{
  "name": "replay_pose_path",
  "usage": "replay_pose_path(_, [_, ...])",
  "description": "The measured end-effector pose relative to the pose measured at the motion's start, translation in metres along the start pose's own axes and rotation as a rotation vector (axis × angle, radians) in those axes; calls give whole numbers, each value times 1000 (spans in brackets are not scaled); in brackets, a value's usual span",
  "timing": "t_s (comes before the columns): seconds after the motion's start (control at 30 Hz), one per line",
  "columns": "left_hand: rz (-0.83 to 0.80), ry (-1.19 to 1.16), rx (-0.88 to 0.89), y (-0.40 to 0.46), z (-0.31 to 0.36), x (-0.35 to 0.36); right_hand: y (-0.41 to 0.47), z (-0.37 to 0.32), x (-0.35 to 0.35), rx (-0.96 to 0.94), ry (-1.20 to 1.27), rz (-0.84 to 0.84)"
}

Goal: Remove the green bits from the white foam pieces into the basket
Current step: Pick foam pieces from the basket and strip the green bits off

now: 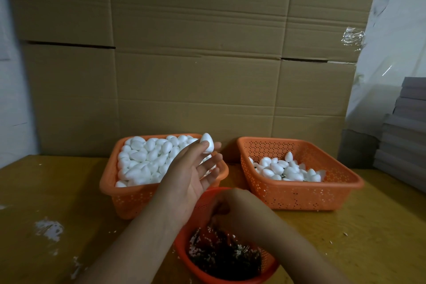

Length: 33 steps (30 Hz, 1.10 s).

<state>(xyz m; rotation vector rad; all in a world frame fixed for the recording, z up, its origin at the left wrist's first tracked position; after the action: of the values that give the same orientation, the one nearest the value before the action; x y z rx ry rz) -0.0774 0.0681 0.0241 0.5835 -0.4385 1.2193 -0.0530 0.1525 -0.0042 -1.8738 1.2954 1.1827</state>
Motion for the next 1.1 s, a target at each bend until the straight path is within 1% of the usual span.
replay_pose_path(0.13, [15, 10, 1, 1, 0, -1, 1, 9, -7, 43, 91, 52])
replay_pose_path(0.27, [46, 44, -4, 2, 0, -4, 1, 10, -18, 28, 192, 129])
replay_pose_path(0.47, [74, 119, 3, 2, 1, -10, -5, 17, -46, 7, 525, 337])
replay_pose_path(0.53, [76, 118, -3, 2, 0, -10, -7, 20, -51, 7, 562, 369])
replay_pose_path(0.63, [79, 118, -14, 2, -1, -9, -7, 23, -54, 24, 507, 395])
replay_pose_path(0.73, [82, 121, -25, 2, -2, -9, -5, 21, -51, 29, 437, 371])
replay_pose_path(0.83, [82, 132, -35, 2, -3, -10, -6, 20, -50, 31, 422, 361])
replay_pose_path(0.93, [88, 138, -31, 2, -2, -11, -8, 19, -51, 11, 522, 367])
replay_pose_path(1.1, [93, 154, -50, 2, -5, -10, -13, 18, -59, -44, 862, 416])
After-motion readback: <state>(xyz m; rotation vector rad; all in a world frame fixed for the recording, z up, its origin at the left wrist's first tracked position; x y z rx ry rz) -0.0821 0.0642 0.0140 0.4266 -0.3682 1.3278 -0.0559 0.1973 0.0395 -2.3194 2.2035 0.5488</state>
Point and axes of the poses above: each hand's wrist, its own y-axis towards the middle knuckle, its own x-axis out of the palm, z = x × y, the point moved 10 cm from there along y, towards the middle knuckle, and after that the axes turned 5 degrees about -z, right-handed, at the moved point
